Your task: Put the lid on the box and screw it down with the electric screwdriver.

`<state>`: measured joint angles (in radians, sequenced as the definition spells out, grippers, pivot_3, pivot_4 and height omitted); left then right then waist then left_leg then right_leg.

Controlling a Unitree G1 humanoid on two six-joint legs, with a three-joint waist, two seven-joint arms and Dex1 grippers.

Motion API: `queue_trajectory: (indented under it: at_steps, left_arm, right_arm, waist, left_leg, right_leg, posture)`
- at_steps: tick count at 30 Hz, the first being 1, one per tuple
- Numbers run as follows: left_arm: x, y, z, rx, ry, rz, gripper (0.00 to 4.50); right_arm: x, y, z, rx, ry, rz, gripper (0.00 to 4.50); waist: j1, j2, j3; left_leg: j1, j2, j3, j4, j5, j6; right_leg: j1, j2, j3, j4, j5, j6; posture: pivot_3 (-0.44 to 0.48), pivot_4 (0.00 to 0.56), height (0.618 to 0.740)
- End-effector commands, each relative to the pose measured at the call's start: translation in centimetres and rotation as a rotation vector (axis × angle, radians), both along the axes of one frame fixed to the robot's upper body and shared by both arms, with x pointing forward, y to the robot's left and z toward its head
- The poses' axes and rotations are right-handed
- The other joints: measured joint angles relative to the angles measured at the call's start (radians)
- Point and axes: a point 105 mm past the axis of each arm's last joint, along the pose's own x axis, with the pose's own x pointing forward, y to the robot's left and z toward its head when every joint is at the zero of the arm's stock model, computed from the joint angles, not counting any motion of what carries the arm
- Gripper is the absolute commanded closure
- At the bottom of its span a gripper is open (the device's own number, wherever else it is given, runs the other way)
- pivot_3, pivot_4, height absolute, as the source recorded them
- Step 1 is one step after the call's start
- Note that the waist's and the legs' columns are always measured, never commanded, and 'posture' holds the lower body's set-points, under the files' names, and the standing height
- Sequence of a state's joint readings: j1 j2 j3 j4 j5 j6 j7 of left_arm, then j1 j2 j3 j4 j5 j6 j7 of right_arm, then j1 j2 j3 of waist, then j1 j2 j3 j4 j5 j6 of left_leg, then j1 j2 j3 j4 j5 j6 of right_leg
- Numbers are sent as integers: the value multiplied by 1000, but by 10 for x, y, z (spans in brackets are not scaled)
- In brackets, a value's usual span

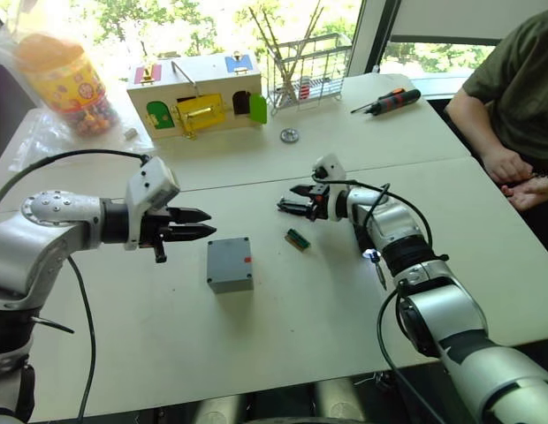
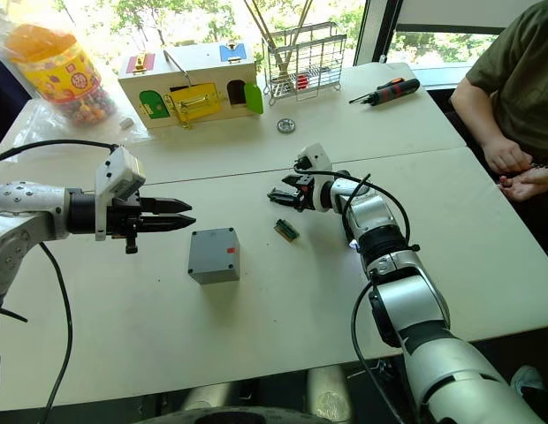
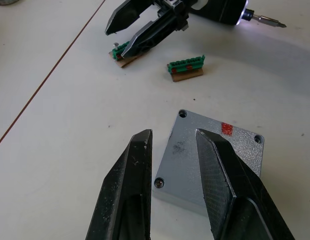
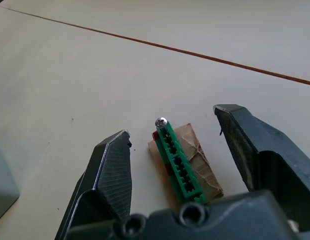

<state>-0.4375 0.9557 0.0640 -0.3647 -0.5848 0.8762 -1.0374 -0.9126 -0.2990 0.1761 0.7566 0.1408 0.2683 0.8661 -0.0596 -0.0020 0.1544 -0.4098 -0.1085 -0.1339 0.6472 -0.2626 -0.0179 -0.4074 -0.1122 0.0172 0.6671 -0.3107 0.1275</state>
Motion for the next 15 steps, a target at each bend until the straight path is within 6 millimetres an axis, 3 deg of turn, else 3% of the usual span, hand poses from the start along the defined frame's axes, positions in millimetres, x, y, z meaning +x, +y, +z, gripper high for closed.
queue_trajectory:
  at_steps: [1, 4, 5, 15]
  left_arm:
    - [-1, -1, 7, -6, -43, -5, 3140]
    - [-3, -1, 5, -5, -40, -4, 3140]
    - [-3, 0, 4, -4, -39, -4, 3140]
    - [-2, 1, 3, 3, -40, 1, 3140]
  right_arm:
    - [4, 6, 19, 33, -60, 14, 2590]
    - [4, 7, 19, 43, -53, 14, 4222]
    - [4, 8, 18, 42, -52, 14, 4468]
    - [3, 7, 14, 35, -46, 13, 4468]
  waist:
    - [-3, 0, 0]
    - [-8, 0, 0]
    - [-10, 0, 0]
    - [-10, 0, 0]
  left_leg:
    - [0, 0, 0, 0, 0, 0]
    - [0, 0, 0, 0, 0, 0]
    - [0, 0, 0, 0, 0, 0]
    - [0, 0, 0, 0, 0, 0]
  right_leg:
    - [0, 0, 0, 0, 0, 0]
    - [0, 0, 0, 0, 0, 0]
    - [0, 0, 0, 0, 0, 0]
    - [0, 0, 0, 0, 0, 0]
  posture:
    - [0, 150, 740]
    - [0, 150, 740]
    - [0, 150, 740]
    - [0, 150, 740]
